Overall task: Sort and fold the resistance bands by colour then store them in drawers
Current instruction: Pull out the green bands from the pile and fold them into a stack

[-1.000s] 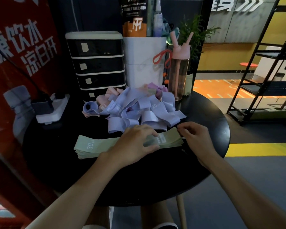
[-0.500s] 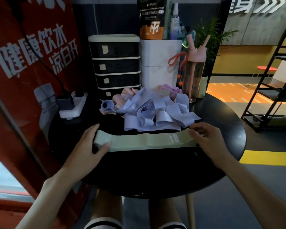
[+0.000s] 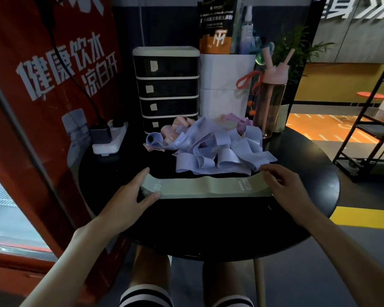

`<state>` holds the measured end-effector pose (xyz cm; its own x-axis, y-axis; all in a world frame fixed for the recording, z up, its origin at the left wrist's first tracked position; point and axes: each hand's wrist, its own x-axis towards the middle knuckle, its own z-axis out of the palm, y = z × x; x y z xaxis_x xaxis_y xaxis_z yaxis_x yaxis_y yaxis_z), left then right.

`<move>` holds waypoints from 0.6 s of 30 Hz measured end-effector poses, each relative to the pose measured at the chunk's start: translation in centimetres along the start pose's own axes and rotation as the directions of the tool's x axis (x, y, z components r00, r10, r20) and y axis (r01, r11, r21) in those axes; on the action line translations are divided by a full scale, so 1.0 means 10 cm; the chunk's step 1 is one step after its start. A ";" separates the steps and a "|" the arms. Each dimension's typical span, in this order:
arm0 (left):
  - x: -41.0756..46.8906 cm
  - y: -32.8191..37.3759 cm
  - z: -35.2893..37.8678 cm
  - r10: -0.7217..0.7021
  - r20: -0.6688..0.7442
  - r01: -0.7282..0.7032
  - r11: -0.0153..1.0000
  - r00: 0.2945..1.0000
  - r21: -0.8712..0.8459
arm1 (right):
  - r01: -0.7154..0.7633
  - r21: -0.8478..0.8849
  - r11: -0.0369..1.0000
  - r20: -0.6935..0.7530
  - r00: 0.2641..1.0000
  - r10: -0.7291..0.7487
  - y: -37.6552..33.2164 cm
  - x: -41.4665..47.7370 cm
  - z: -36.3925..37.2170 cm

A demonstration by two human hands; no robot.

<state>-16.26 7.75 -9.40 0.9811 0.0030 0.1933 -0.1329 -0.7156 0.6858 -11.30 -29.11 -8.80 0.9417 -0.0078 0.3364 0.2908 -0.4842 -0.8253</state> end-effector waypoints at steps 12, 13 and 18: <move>0.08 -0.03 0.01 0.086 -0.011 -0.086 0.996 0.996 -0.002 | 0.107 -0.336 0.936 0.175 0.983 -0.049 0.01 0.01 0.02; 0.09 -0.05 0.02 0.086 -0.015 -0.086 0.996 0.996 0.019 | 0.108 -0.357 0.928 0.173 0.984 -0.048 0.01 0.01 0.03; 0.10 -0.06 0.02 0.074 -0.010 -0.073 0.997 0.997 0.038 | 0.111 -0.427 0.898 0.178 0.983 -0.037 0.04 0.02 0.02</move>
<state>-15.13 8.07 -9.78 0.9672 -0.0427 0.2504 -0.1990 -0.7397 0.6428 -10.95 -29.08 -9.13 0.9453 0.1658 0.2808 0.2932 -0.8088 -0.5097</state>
